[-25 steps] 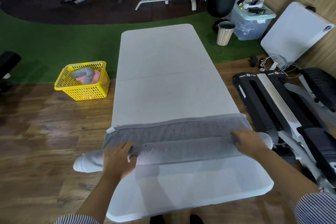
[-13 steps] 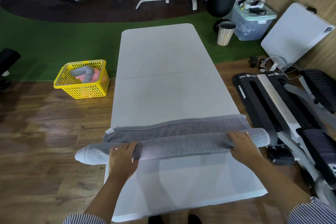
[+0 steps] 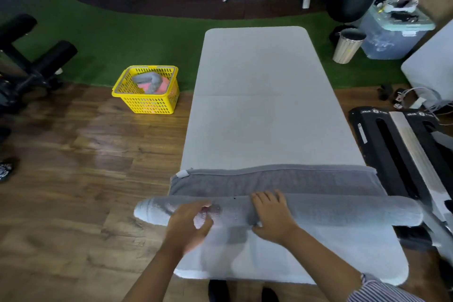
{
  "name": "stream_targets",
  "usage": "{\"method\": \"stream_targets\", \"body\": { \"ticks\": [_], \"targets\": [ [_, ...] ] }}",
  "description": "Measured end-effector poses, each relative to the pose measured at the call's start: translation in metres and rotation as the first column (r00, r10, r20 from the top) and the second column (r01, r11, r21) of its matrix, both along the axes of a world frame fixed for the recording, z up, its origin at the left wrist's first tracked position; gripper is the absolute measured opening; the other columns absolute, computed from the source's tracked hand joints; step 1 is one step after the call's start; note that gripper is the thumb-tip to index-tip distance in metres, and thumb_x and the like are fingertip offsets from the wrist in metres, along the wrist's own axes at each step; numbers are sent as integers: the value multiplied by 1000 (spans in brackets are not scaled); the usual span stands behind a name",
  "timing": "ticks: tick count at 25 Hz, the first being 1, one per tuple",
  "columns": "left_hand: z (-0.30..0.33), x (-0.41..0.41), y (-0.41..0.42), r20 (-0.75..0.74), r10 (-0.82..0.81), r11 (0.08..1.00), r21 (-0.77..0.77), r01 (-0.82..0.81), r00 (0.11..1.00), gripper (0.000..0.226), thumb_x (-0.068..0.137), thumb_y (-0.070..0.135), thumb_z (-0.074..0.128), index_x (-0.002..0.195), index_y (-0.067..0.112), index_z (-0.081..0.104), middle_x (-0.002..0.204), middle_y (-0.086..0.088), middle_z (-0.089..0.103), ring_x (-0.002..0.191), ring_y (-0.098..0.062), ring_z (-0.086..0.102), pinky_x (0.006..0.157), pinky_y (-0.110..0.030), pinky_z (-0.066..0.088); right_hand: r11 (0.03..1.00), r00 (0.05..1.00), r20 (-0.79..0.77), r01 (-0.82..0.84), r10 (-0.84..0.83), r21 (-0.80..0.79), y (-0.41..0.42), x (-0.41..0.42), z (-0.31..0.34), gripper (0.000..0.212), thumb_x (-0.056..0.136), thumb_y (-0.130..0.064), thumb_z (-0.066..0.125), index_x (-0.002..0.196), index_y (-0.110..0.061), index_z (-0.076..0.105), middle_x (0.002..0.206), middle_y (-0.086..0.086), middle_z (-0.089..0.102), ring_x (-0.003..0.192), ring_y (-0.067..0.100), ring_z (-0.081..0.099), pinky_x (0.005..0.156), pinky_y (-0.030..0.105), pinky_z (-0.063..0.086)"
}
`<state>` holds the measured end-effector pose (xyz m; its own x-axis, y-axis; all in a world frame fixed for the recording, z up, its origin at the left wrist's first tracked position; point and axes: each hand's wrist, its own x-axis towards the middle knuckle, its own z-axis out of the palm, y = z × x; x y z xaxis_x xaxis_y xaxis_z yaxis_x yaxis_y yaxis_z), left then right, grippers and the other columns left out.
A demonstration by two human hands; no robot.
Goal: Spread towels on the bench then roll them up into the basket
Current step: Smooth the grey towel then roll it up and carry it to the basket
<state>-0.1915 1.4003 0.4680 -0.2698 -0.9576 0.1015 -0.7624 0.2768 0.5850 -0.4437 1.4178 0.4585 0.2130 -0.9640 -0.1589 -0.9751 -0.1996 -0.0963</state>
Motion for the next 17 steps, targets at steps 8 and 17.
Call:
{"method": "stream_targets", "body": {
  "ticks": [8, 17],
  "targets": [
    [-16, 102, -93, 186, 504, 496, 736, -460, 843, 22, 82, 29, 68, 87, 8, 65, 97, -12, 65, 93, -29, 61, 86, -42, 51, 966, 954, 180, -252, 239, 50, -38, 116, 3, 49, 67, -43, 61, 106, -15, 55, 97, 0, 61, 90, 22, 60, 73, 32, 40],
    [-35, 81, -105, 172, 292, 486, 821, -300, 941, 23, 89, 24, 65, 70, 16, 57, 72, 1, 55, 63, -10, 49, 60, -24, 41, 953, 942, 158, -302, 296, 13, -39, 104, 0, 52, 57, -54, 63, 95, -24, 45, 85, -6, 56, 74, 16, 58, 63, 25, 33]
  ]
}}
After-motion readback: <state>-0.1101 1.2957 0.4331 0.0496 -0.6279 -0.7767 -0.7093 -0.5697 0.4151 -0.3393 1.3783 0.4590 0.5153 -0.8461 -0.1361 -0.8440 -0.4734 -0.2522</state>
